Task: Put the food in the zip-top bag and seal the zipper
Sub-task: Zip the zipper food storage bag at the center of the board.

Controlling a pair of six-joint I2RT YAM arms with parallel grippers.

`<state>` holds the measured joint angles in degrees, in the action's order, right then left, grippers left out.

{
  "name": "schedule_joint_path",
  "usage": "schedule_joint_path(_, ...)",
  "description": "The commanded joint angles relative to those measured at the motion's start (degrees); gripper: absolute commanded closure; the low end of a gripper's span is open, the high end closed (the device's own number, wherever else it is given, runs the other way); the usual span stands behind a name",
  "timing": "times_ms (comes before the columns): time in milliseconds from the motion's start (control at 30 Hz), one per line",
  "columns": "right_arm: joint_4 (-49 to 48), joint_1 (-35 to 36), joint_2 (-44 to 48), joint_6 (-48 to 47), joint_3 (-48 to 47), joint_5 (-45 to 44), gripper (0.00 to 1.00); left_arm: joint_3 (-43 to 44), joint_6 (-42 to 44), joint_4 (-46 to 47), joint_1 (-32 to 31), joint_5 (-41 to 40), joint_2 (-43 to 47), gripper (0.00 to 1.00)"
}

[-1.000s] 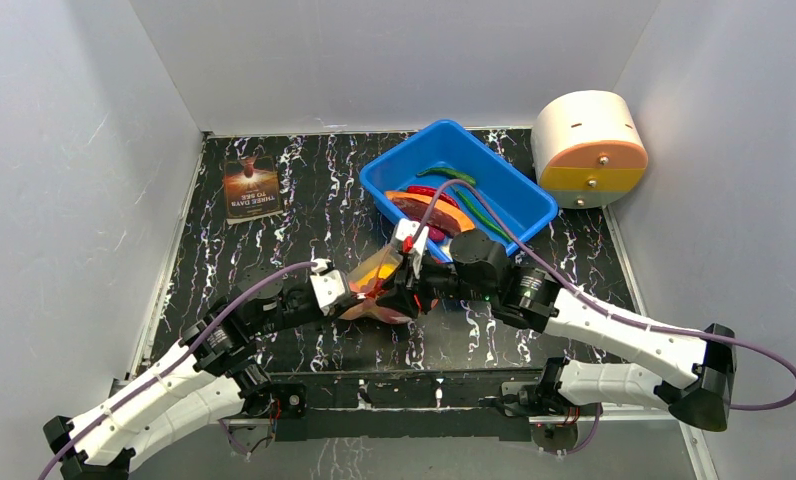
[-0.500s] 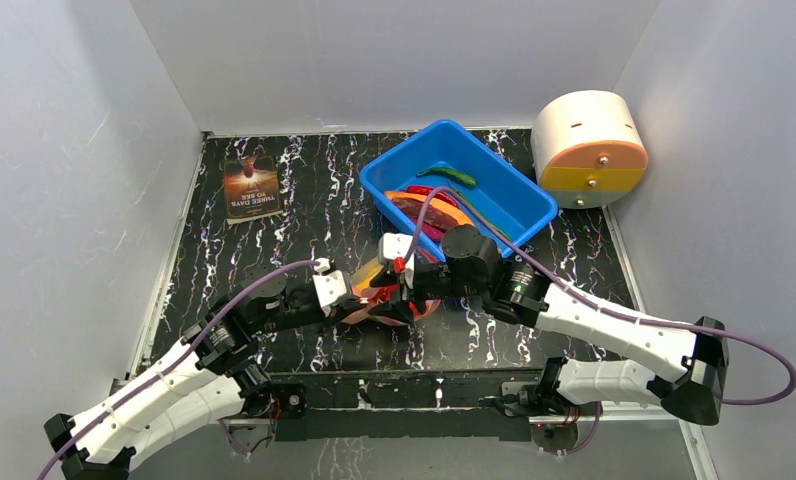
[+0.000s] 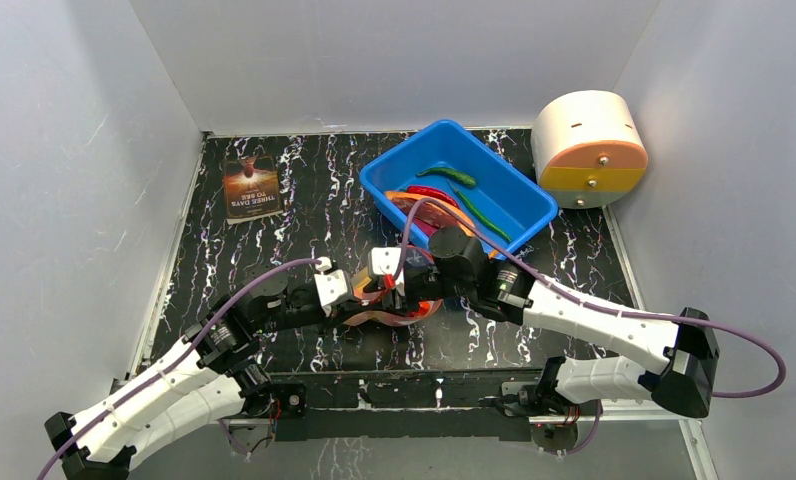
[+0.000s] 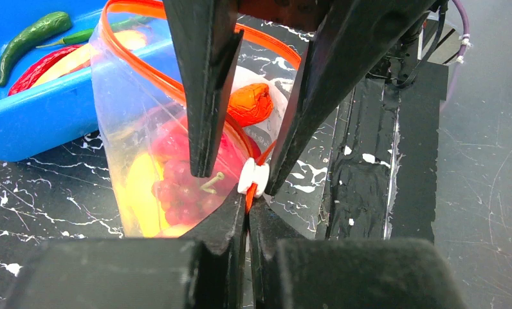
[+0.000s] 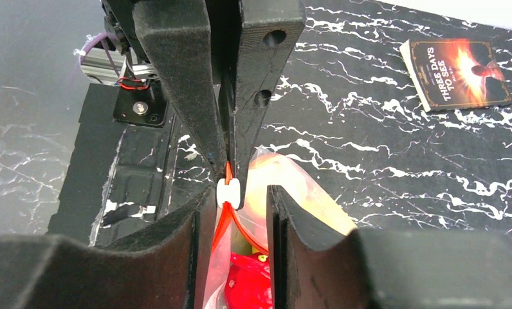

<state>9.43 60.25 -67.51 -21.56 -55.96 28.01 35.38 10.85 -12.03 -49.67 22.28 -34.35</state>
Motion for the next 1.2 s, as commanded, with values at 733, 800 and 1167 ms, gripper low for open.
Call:
schedule_joint_path(733, -4.3, -0.1, 2.7, -1.3, 6.2, -7.4, 0.97, 0.5, -2.2, 5.8, -0.1, 4.3, 4.1, 1.0)
schedule_joint_path(800, -4.4, -0.2, 3.7, -0.4, 7.1, -7.6, 0.97, 0.5, -1.9, 5.5, -0.1, 4.6, 4.2, 1.0)
schedule_joint_path(1167, -4.4, -0.2, 4.9, 1.9, 6.9, -5.0, 0.87, 0.2, -2.4, 4.8, -0.1, 5.6, 3.6, 1.0)
